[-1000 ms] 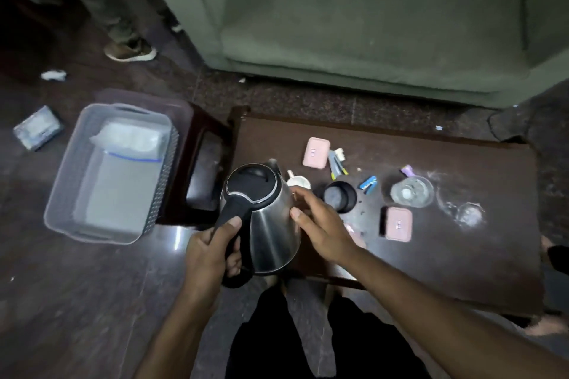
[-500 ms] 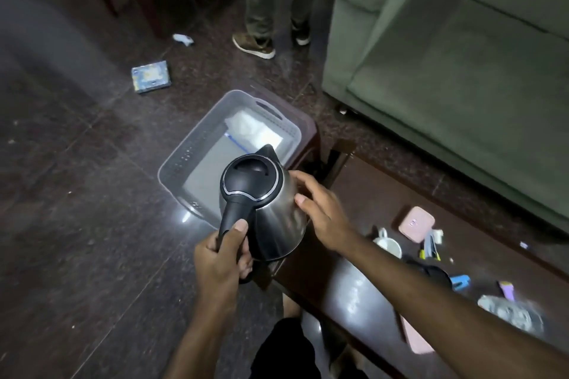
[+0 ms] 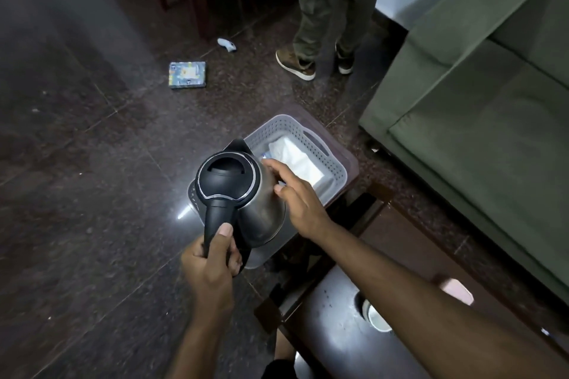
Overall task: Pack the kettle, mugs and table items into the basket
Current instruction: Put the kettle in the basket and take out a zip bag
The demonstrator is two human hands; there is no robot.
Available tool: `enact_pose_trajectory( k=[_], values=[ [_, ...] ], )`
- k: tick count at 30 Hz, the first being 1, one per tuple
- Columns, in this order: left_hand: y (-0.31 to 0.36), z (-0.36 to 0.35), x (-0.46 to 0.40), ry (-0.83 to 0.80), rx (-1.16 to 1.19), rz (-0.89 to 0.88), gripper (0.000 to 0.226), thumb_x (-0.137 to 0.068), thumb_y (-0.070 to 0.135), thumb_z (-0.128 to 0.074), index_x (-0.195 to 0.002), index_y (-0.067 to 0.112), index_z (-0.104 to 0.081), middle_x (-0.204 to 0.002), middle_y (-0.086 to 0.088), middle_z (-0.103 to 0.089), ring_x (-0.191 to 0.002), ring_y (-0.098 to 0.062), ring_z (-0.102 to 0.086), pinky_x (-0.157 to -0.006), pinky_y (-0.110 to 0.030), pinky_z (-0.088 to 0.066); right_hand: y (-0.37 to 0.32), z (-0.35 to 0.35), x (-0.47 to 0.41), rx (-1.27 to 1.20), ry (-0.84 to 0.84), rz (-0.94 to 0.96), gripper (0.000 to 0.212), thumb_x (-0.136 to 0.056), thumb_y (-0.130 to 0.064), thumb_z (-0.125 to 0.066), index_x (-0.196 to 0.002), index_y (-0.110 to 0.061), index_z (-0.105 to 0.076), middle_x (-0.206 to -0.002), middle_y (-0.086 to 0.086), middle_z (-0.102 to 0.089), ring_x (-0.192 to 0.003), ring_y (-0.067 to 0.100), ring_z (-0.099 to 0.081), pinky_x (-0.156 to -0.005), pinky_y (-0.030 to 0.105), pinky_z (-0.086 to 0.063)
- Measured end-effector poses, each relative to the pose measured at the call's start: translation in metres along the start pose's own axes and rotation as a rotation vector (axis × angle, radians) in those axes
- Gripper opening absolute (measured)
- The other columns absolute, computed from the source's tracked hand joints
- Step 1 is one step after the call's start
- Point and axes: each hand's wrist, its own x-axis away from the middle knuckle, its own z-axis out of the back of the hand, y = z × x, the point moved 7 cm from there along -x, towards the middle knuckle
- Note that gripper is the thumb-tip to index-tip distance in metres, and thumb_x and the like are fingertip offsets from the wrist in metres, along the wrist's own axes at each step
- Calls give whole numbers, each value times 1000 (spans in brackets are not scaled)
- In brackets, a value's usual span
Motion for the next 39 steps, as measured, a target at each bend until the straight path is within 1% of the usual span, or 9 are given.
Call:
enact_pose_trajectory(
  k=[5, 12, 18, 23, 28, 31, 33, 35, 39],
  values=[
    [-28, 1, -19, 57, 6, -13, 53, -89, 39, -62, -57, 2, -42, -44, -5, -38, -41, -18, -34, -43, -24, -30, 16, -8, -25, -47, -19, -20, 62, -83, -34, -40, -144, -26, -50, -147, -5, -57, -139, 11, -48, -116, 48, -38],
    [-49, 2, -24, 135, 4, -33, 51, -90, 36, -63, -56, 5, -41, -43, -2, -37, -39, -16, -32, -42, -22, -26, 34, -23, -40, -88, -33, -41, 68, -79, -32, -40, -143, -13, -52, -140, 4, -62, -136, 22, -52, -114, 55, -37],
    [-62, 9, -21, 179, -52, -39, 49, -89, 38, -62, -56, 7, -44, -44, 1, -42, -41, -13, -37, -43, -23, -31, 44, -37, -43, -117, -47, -49, 63, -79, -28, -40, -139, -16, -55, -140, 3, -63, -136, 22, -53, -114, 56, -37],
    [-76, 10, -15, 156, -115, -55, 54, -88, 41, -60, -57, 0, -45, -46, -4, -45, -41, -11, -40, -43, -22, -34, 60, -44, -42, -156, -58, -65, 60, -82, -14, -39, -140, -6, -53, -141, 10, -61, -137, 26, -52, -114, 57, -38],
    [-85, 5, -14, 160, -105, -52, 51, -89, 39, -60, -57, 2, -44, -47, -1, -46, -41, -5, -40, -43, -19, -34, 65, -39, -48, -130, -50, -35, 53, -86, -19, -40, -135, -12, -58, -134, 4, -66, -130, 22, -58, -110, 50, -45],
    [-90, 5, -15, 169, -86, -43, 52, -88, 40, -60, -57, 2, -43, -47, 0, -45, -42, -4, -39, -43, -18, -34, 72, -30, -54, -103, 35, -65, 38, -92, -26, -49, -126, -19, -65, -122, -3, -72, -117, 10, -65, -99, 35, -54],
    [-91, 6, -14, 163, -94, -49, 52, -90, 41, -60, -58, 3, -43, -48, -1, -46, -42, -3, -40, -44, -17, -34, 80, -15, -56, -7, 185, -99, 29, -91, -27, -61, -119, -21, -70, -113, -8, -73, -105, 5, -67, -89, 32, -58],
    [-91, 7, -14, 158, -105, -48, 52, -91, 40, -60, -58, 3, -44, -49, -2, -46, -43, -3, -41, -45, -16, -35, 85, 4, -55, 244, 333, -98, 27, -89, -22, -68, -115, -23, -70, -114, -8, -71, -105, 11, -66, -88, 42, -57],
    [-91, 6, -13, 156, -98, -45, 51, -90, 39, -60, -58, 4, -44, -50, -11, -45, -43, -4, -41, -45, -17, -35, 97, 16, -55, 655, 317, -131, 57, -80, -35, -80, -131, -24, -59, -144, 1, -53, -133, 23, -48, -107, 43, -46]
  ],
)
